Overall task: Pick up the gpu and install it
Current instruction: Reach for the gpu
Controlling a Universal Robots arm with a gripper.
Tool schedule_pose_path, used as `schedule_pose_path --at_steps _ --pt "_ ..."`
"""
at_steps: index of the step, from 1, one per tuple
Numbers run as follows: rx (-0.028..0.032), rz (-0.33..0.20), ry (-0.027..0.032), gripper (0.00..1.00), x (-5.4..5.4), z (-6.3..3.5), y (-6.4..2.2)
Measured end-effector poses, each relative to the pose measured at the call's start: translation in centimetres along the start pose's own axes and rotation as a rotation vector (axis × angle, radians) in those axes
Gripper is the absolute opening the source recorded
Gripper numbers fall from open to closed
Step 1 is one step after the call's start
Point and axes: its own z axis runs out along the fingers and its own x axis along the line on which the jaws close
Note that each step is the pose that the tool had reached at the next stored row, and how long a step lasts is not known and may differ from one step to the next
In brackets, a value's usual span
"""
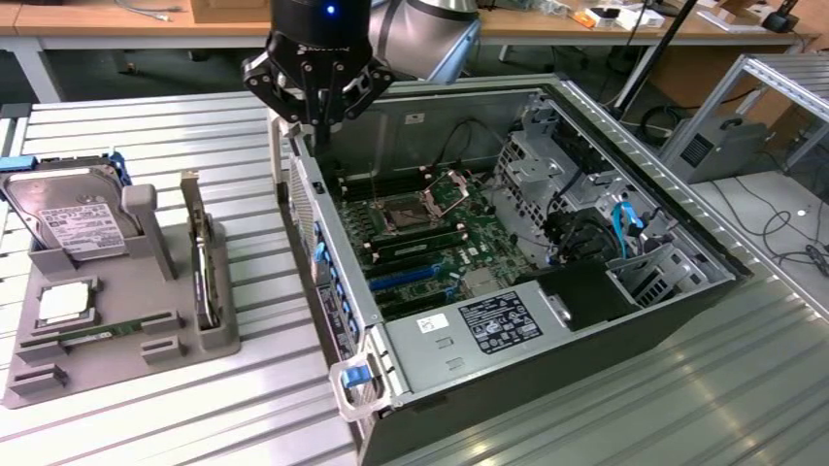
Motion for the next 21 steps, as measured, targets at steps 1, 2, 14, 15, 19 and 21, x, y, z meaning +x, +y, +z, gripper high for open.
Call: schedule_pose_path --at_steps 1,2,14,15,19,21 --pt "0.0000 0.000 -0.0001 0.11 0.03 0.00 0.00" --pt "0.0000 0.000 0.0000 0.11 0.06 0.00 -0.01" --pt "0.0000 0.000 -0.0001 0.11 0.63 -0.02 -0.05" --pt "0.0000 0.000 0.0000 0.11 0.66 -0.02 -0.05" --pt "0.0000 0.000 0.0000 0.11 0.84 -0.02 -0.06" --pt "0.0000 0.000 0.0000 0.11 0.93 -0.02 -0.07"
